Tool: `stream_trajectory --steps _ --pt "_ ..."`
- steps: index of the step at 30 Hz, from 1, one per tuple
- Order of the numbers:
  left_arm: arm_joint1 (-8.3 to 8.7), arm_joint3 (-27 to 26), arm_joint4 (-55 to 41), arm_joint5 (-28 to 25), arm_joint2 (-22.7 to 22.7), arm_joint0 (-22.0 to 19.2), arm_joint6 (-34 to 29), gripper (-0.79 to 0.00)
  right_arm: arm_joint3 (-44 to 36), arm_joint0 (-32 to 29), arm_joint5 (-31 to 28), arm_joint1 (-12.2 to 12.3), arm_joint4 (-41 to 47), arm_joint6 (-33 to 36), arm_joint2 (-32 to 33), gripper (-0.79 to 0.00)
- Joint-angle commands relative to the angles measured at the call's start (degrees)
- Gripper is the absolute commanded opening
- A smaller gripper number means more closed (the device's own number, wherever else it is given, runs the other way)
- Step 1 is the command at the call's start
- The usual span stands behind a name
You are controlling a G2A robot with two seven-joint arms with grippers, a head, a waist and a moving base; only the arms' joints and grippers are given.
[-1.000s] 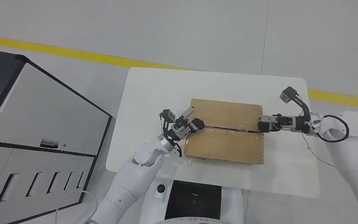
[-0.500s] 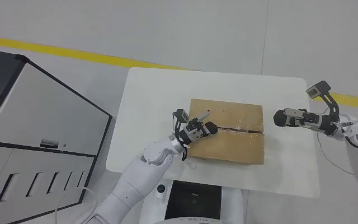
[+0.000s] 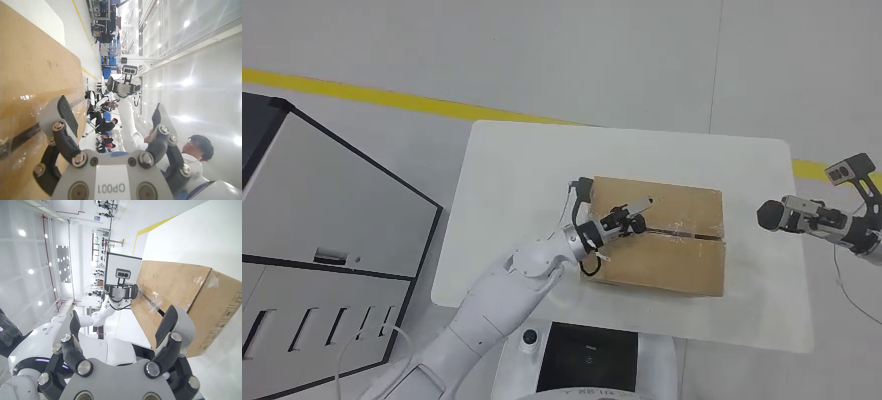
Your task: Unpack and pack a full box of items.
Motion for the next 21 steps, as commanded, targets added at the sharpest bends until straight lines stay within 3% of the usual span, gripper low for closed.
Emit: stream_trajectory --steps 1,8,10,18,21 --pt "0.32 -1.1 1.4 0.4 -0.8 0.6 0.2 0.0 -0.1 -0.2 0.0 0.0 0.1 0.0 0.1 0.0" --pt "0.97 -7.9 9.3 7.3 0.1 1.0 -2.1 0.0 -0.3 -0.4 0.3 0.0 -1.3 -0.1 0.3 0.0" --pt "0.3 -10.1 1.3 7.8 1.2 1.2 -2.8 0.0 -0.1 -0.3 0.4 -0.1 -1.3 -0.1 0.1 0.0" --pt "0.21 -10.1 -0.7 8.1 1.1 1.3 -3.1 0.0 0.3 0.0 -0.1 -0.3 0.0 0.2 -0.5 0.0" --pt "0.31 -10.2 2.4 11.7 2.2 0.8 -3.8 0.0 -0.8 -0.5 0.2 -0.5 -0.9 -1.2 -1.1 0.0"
